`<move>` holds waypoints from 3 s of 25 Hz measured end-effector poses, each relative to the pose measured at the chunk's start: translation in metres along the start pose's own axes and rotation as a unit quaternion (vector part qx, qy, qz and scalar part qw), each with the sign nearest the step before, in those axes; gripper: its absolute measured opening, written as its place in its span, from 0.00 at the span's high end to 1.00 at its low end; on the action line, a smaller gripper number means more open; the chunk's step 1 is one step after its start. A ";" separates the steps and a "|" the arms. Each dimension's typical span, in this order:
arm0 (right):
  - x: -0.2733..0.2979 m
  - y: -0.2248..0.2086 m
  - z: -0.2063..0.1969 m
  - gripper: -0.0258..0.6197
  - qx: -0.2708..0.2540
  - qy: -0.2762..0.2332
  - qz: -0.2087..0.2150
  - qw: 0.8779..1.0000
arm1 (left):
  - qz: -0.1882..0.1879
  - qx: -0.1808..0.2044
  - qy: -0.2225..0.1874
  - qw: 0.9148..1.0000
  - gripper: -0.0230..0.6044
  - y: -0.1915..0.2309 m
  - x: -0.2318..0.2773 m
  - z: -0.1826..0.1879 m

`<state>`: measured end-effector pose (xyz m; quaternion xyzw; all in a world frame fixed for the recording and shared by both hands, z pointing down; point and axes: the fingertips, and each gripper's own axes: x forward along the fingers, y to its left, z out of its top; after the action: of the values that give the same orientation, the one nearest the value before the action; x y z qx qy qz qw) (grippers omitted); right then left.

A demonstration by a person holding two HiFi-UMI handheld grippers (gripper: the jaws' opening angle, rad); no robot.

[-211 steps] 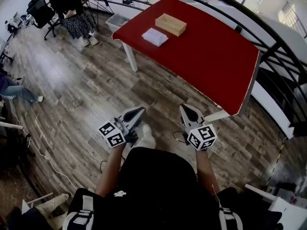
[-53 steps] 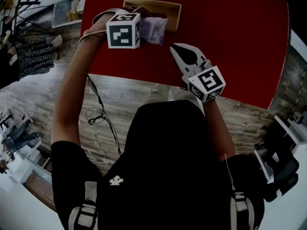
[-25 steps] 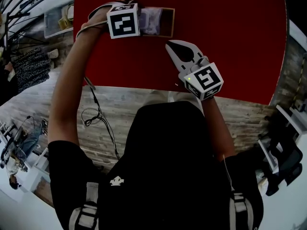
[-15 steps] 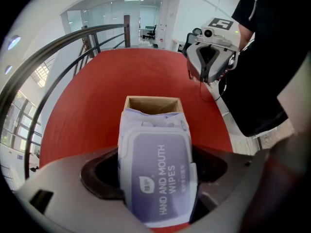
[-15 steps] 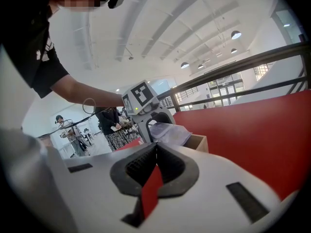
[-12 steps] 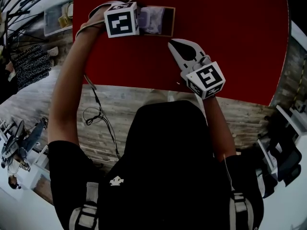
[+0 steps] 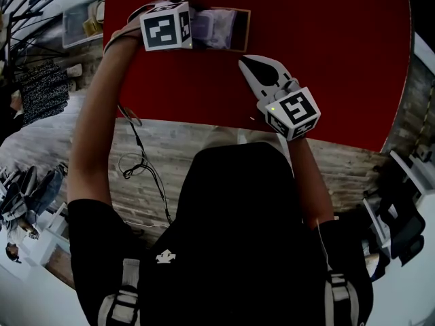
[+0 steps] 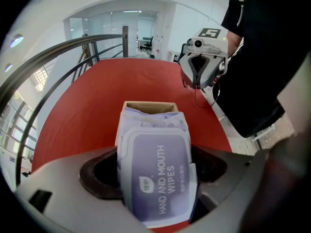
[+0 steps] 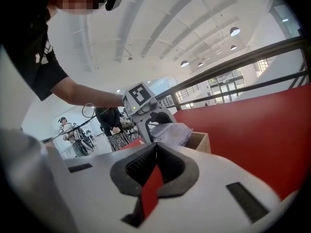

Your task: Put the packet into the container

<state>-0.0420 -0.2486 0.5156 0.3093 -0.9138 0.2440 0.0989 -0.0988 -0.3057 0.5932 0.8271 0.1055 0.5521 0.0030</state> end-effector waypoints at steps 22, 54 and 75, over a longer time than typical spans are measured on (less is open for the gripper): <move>-0.014 0.026 0.030 0.93 -0.042 -0.015 0.013 0.999 | 0.152 -0.301 -0.433 0.836 0.21 -0.062 -0.117 0.053; -0.072 0.180 0.082 0.93 -0.144 -0.076 0.105 0.981 | 0.352 -0.300 -0.593 0.660 0.92 -0.247 -0.218 0.095; -0.074 0.187 0.089 0.93 -0.155 -0.089 0.093 0.980 | 0.358 -0.318 -0.566 0.671 0.95 -0.255 -0.202 0.087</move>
<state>-0.1013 -0.1265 0.3421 0.2249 -0.9703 0.0793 0.0405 -0.1368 -0.0825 0.3437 0.9045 -0.4023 -0.0630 0.1271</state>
